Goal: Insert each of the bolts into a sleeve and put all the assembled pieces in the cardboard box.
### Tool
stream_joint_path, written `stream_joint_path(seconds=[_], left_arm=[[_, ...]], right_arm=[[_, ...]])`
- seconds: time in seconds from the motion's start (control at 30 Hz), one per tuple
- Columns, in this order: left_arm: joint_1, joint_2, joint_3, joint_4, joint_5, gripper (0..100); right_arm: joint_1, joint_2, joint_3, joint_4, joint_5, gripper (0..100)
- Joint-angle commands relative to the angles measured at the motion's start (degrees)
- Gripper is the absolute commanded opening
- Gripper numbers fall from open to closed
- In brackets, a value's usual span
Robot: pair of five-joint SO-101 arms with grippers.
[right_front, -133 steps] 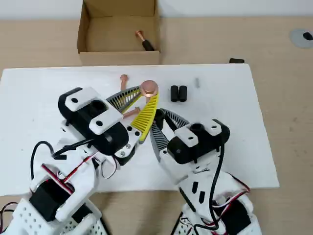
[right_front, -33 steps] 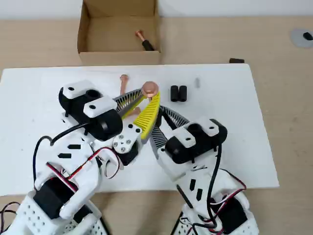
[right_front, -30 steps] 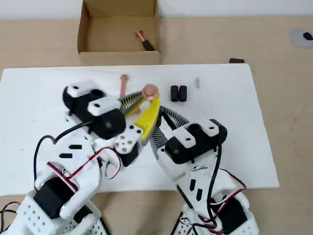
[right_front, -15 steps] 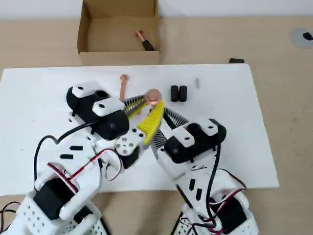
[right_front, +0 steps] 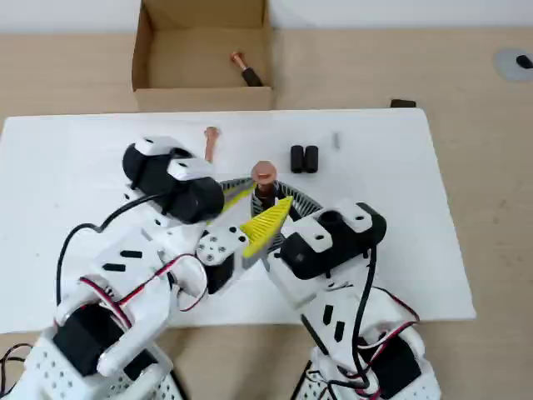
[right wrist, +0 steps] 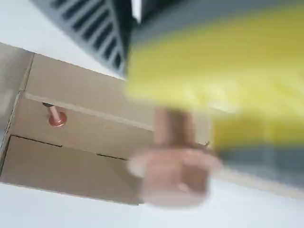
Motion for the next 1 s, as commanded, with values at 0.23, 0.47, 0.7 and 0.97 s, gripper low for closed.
stream_joint_path(seconds=[0.23,0.47,0.7,0.97], left_arm=[[-5.36,-0.22,-10.55,10.11,-3.69,20],[-6.86,1.19,-22.77,15.21,-0.35,20],[-25.93,8.57,-32.53,29.80,2.11,19],[-32.97,10.59,-32.70,43.96,-6.33,9]], right_arm=[[-0.57,-4.35,-1.27,-1.32,0.35,1.0],[1.71,-4.09,-0.40,-4.13,0.44,0.9],[10.42,12.70,-4.88,-21.01,-0.09,0.9],[10.42,49.98,-35.03,-26.02,-0.09,0.9]])
